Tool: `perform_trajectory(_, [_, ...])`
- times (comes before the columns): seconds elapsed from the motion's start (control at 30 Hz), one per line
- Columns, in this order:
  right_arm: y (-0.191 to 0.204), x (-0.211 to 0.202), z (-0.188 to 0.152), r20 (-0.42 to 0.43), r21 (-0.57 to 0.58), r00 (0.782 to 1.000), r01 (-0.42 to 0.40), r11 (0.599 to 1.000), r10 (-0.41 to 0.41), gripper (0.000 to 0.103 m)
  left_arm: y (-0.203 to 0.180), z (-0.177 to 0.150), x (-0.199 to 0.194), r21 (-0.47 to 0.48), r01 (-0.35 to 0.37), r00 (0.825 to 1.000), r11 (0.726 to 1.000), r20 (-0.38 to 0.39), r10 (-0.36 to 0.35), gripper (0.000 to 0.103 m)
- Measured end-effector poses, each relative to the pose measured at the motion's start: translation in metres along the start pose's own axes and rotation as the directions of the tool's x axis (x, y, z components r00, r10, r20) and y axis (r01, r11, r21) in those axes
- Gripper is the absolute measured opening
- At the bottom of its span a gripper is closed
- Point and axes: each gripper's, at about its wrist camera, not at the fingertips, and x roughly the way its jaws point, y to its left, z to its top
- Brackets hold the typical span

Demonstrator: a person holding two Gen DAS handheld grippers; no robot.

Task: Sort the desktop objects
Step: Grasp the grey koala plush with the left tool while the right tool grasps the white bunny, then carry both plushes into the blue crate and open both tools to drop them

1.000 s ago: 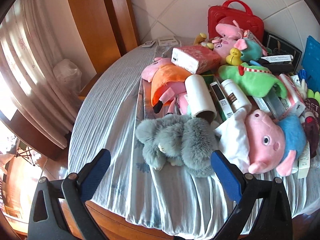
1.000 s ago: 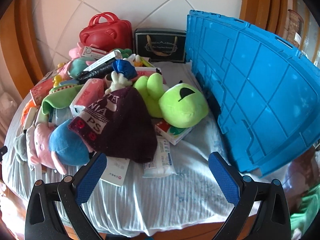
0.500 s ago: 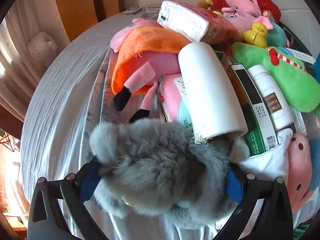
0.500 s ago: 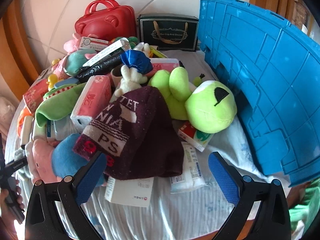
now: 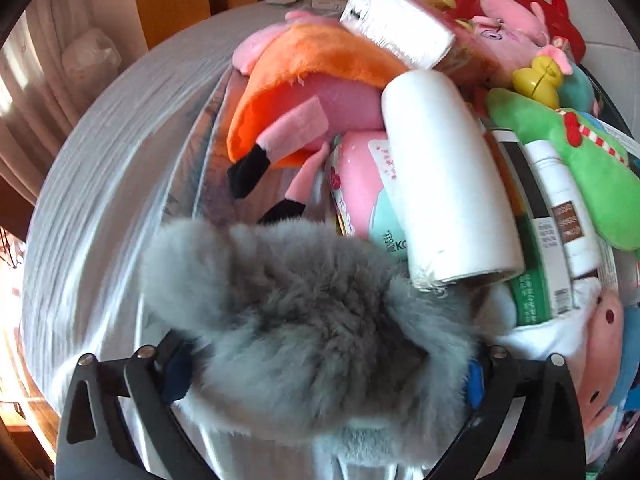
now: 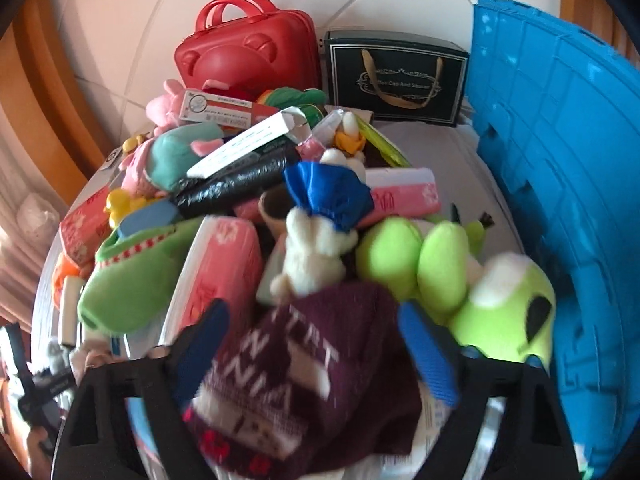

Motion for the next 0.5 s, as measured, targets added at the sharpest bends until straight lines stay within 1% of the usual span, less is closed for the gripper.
perform_trajectory(0.03, [-0.002, 0.008, 0.006, -0.007, 0.01, 1.0, -0.008, 1.0, 0.008, 0.073, 0.0, 0.0, 0.007, -0.03, 0.0, 1.0, 1.0, -0.013, 0.0, 0.103])
perform_trajectory(0.07, [-0.004, 0.016, 0.012, -0.014, 0.021, 1.0, -0.02, 1.0, 0.02, 0.072, -0.002, 0.0, 0.011, -0.036, -0.014, 1.0, 0.999, -0.016, 0.013, 0.103])
perform_trajectory(0.1, [-0.006, 0.025, 0.017, -0.027, 0.03, 0.999, -0.034, 0.999, 0.035, 0.072, -0.008, 0.0, 0.011, -0.01, -0.039, 0.999, 0.999, -0.014, 0.039, 0.098])
perform_trajectory(0.13, [-0.007, 0.035, 0.02, -0.039, 0.042, 0.999, -0.035, 0.999, 0.036, 0.071, -0.011, 0.001, 0.01, -0.002, -0.04, 0.999, 0.999, -0.023, 0.04, 0.089])
perform_trajectory(0.17, [-0.008, 0.044, 0.023, -0.05, 0.049, 0.998, -0.038, 0.998, 0.04, 0.068, -0.012, 0.001, 0.006, -0.006, -0.037, 0.999, 0.999, -0.028, 0.037, 0.084])
perform_trajectory(0.23, [-0.008, 0.062, 0.026, -0.076, 0.047, 0.996, -0.041, 0.998, 0.045, 0.058, -0.015, 0.001, -0.005, 0.001, -0.055, 0.998, 0.998, -0.021, 0.055, 0.068])
perform_trajectory(0.27, [-0.008, 0.071, 0.026, -0.087, 0.04, 0.995, -0.037, 0.999, 0.04, 0.043, -0.017, 0.001, -0.014, 0.014, -0.082, 0.997, 0.996, 0.0, 0.082, 0.063])
perform_trajectory(0.3, [-0.008, 0.078, 0.026, -0.095, 0.034, 0.995, -0.035, 0.999, 0.038, 0.042, -0.019, 0.001, -0.025, 0.026, -0.109, 0.994, 0.994, 0.029, 0.108, 0.054])
perform_trajectory(0.33, [-0.009, 0.084, 0.026, -0.1, 0.034, 0.994, -0.033, 0.999, 0.036, 0.041, -0.021, 0.003, -0.036, 0.037, -0.137, 0.989, 0.99, 0.065, 0.134, 0.051])
perform_trajectory(0.4, [-0.012, 0.086, 0.026, -0.089, 0.042, 0.995, -0.044, 0.998, 0.048, 0.039, -0.025, 0.008, -0.06, 0.052, -0.167, 0.978, 0.985, 0.138, 0.159, 0.049])
perform_trajectory(0.5, [-0.015, 0.067, 0.028, -0.043, 0.048, 0.996, -0.08, 0.996, 0.082, 0.038, -0.033, 0.02, -0.09, 0.063, -0.178, 0.962, 0.982, 0.221, 0.161, 0.048])
